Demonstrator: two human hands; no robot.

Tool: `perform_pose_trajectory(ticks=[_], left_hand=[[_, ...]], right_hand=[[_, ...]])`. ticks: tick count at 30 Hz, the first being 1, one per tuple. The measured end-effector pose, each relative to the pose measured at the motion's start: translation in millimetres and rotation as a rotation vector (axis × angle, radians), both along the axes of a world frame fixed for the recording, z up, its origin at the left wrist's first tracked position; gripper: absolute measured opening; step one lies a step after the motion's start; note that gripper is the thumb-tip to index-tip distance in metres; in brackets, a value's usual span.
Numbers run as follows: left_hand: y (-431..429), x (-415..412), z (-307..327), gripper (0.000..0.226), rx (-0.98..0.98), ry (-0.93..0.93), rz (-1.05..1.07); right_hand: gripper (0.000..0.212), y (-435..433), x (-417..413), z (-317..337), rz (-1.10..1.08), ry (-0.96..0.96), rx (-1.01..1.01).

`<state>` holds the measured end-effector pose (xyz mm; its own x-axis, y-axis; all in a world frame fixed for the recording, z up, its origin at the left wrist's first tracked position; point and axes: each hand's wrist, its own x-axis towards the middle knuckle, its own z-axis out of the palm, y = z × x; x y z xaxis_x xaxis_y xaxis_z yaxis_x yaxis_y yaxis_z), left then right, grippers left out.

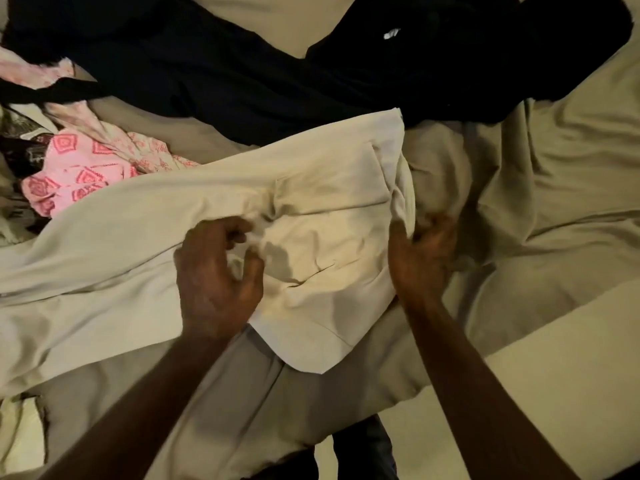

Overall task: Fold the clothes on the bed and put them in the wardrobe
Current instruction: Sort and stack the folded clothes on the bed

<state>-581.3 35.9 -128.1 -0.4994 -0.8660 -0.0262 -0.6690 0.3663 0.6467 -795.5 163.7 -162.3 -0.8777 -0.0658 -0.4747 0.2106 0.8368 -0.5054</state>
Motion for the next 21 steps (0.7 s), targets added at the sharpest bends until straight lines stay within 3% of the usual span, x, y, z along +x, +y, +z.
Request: perform_pose_trajectory(ticks=[2, 4, 5, 6, 8, 10, 14, 17, 21], left_hand=[[47, 17, -5, 0.047, 0.166, 0.076, 0.427], [87, 21, -5, 0.068, 0.559, 0.174, 0.816], [102, 19, -5, 0.077, 0.745, 0.228, 0.901], [115, 16, -6, 0.078, 0.884, 0.249, 0.911], [130, 3, -2, 0.05, 0.954, 0.175, 0.804], [132, -12, 1, 0.026, 0.961, 0.122, 0.716], [127, -45, 22, 0.015, 1.055, 0.207, 0.724], [123, -60, 34, 0.015, 1.164, 0.334, 0.822], [114, -74, 41, 0.026, 1.319, 0.366, 0.932]], right_hand=[[0.06, 19, 22, 3, -0.002, -0.067, -0.037], [0.049, 27, 30, 3, 0.044, -0.074, -0.058], [0.04, 27, 27, 1, 0.067, -0.083, -0.054], [0.028, 25, 22, 0, 0.086, -0.085, -0.038], [0.018, 25, 4, -3, 0.11, -0.023, -0.022], [0.025, 29, -15, -5, 0.137, 0.093, -0.039], [0.034, 38, -39, -10, 0.26, 0.182, -0.011], [0.05, 43, -35, 2, 0.227, 0.066, 0.01], [0.059, 58, -14, 11, 0.244, -0.169, -0.031]])
